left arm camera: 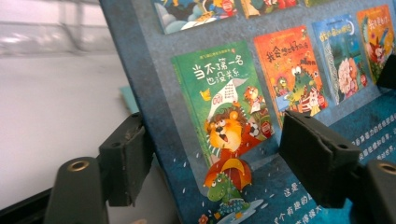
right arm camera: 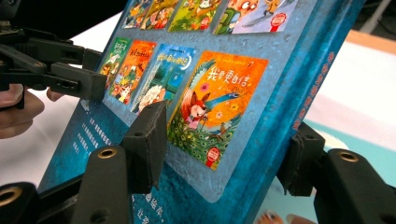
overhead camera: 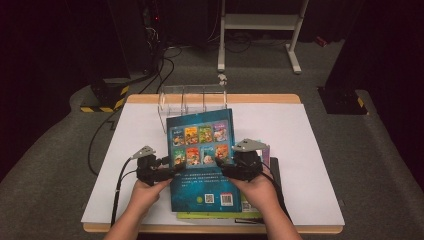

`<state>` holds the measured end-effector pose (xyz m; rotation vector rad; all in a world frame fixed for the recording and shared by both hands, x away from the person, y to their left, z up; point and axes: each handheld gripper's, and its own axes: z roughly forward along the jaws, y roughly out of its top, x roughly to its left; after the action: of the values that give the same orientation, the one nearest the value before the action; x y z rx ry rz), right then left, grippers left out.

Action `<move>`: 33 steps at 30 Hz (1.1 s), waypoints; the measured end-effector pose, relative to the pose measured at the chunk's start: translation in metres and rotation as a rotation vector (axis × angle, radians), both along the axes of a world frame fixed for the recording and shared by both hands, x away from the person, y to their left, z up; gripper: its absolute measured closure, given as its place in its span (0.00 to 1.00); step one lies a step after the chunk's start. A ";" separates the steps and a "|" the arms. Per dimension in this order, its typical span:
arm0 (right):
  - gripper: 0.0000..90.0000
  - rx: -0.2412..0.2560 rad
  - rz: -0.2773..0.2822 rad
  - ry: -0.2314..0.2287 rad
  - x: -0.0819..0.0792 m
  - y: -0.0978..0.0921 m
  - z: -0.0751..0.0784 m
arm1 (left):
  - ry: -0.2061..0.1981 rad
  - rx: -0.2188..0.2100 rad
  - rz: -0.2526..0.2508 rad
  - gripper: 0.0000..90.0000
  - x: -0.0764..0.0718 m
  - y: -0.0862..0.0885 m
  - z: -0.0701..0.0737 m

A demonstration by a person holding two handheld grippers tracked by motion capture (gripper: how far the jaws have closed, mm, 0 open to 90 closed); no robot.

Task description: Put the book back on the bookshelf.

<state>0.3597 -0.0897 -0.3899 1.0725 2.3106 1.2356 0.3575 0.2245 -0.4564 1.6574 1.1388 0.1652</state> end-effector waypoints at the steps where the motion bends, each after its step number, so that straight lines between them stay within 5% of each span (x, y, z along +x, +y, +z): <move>1: 0.46 0.000 0.007 -0.007 0.000 0.004 0.001 | -0.009 -0.001 0.013 0.32 -0.002 0.004 0.001; 6: 0.46 -0.007 0.025 -0.025 0.003 0.021 0.001 | -0.048 -0.014 0.061 0.37 -0.010 0.019 0.001; 16: 0.45 0.007 -0.003 -0.055 0.001 0.029 0.004 | -0.119 -0.025 0.088 0.39 -0.018 0.023 0.001; 21: 0.47 0.034 0.007 -0.075 -0.001 0.028 0.006 | -0.203 -0.034 0.138 0.45 -0.026 0.026 0.011; 33: 0.54 0.070 0.008 -0.221 -0.013 0.035 0.027 | -0.386 -0.009 0.209 0.54 -0.038 0.032 0.032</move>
<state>0.3468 -0.0543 -0.3627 0.8994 2.1221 1.3724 0.3199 0.2565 -0.4245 1.4173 1.0095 0.5865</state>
